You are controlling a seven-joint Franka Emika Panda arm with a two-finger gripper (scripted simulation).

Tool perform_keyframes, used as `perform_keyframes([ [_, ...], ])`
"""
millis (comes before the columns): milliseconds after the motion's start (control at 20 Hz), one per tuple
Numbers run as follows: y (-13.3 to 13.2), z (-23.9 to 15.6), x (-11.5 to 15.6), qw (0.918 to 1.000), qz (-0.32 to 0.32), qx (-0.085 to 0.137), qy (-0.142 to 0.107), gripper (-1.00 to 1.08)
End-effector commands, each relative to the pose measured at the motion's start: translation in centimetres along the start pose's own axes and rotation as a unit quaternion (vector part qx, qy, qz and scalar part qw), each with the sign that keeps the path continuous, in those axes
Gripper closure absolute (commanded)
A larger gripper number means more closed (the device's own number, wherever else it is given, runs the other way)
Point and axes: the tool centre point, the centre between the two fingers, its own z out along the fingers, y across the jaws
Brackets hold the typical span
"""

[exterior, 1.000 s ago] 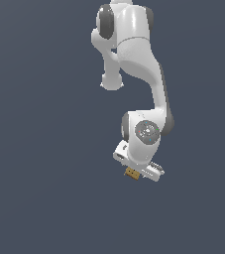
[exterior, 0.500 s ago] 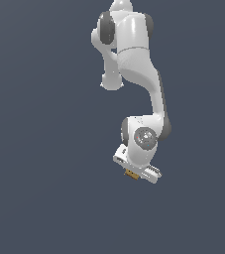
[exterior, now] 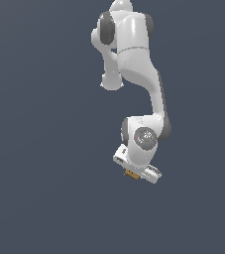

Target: Pick up the object and move it to a goal position.

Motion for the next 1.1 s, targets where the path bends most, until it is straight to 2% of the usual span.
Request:
perform_keyframes([
  [0,0.0,0.0,0.0,1.0,0.0,0.0,0.0,1.08],
  [450,2.0,-3.2,1.6,1.0,0.0,0.0,0.0,1.08],
  [1050,8.3,-13.8,6.9,1.0,0.0,0.0,0.0,1.08],
])
